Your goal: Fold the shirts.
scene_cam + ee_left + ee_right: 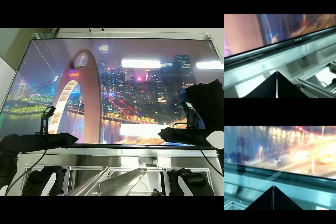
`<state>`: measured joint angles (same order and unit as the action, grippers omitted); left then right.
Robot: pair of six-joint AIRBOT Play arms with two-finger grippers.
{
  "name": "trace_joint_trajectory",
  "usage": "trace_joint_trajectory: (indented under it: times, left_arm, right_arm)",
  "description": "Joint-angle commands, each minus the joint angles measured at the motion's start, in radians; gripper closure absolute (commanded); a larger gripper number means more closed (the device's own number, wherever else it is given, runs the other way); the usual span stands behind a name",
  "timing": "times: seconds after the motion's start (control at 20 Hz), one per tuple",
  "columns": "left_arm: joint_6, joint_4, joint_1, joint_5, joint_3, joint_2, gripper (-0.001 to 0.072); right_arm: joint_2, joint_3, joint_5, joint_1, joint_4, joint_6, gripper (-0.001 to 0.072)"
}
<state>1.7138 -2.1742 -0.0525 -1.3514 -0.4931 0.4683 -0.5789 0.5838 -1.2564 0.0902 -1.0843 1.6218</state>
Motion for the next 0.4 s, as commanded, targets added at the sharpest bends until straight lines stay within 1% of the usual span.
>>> trace_joint_trajectory:
  times: [0.0,0.35]
  left_arm:
    - [-0.032,0.001,-0.038,0.014,0.052,-0.018,0.0683]
    - [-0.032,0.0,-0.038,0.009,0.052,0.143,0.0683]
  right_arm:
    - [0.017,-0.041,0.006,0.024,0.041,0.012,0.0691]
    - [0.017,-0.041,0.007,0.024,0.05,0.013,0.0691]
